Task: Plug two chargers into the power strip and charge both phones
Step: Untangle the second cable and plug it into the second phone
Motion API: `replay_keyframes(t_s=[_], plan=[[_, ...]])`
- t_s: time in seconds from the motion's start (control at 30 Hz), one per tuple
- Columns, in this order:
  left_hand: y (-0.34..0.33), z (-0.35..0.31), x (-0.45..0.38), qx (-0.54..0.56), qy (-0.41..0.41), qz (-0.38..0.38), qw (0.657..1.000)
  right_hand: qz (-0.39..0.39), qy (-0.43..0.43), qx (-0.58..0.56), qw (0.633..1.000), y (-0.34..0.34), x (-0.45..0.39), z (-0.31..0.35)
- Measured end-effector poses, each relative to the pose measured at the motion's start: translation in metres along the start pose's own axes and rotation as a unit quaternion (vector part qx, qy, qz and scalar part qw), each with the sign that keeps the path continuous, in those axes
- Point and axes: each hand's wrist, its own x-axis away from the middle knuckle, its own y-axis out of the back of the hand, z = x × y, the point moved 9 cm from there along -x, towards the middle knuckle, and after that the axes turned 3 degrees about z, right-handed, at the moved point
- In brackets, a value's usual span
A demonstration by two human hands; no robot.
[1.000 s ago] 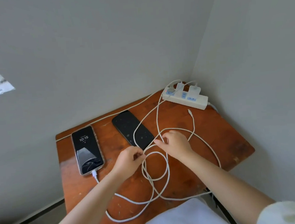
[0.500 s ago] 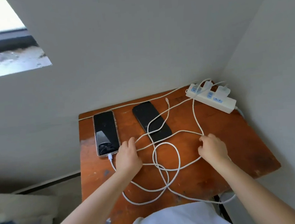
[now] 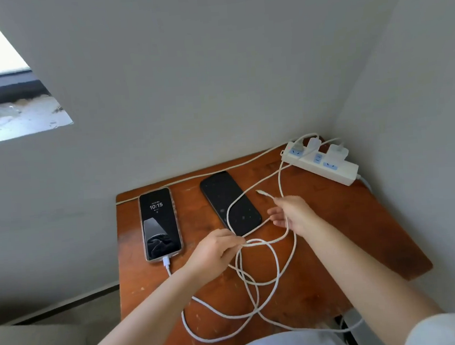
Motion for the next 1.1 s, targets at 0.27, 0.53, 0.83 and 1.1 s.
replay_keyframes(t_s=[0.27, 0.53, 0.83, 1.1], plan=[[0.019, 0.05, 0.003, 0.022, 0.14, -0.049, 0.989, 0.052, 0.122, 0.201, 0.971, 0.031, 0.024, 0.017], [0.011, 0.06, -0.07, -0.323, 0.071, 0.146, 0.932, 0.031, 0.129, 0.229, 0.964, 0.062, 0.028, 0.01], [-0.018, 0.032, -0.113, -0.467, -0.11, 0.343, 0.808, -0.057, 0.266, 0.478, 0.835, 0.024, 0.035, 0.029], [-0.003, 0.031, -0.119, -0.404, -0.09, 0.274, 0.868, -0.058, 0.275, 0.535, 0.797, 0.012, 0.028, 0.007]])
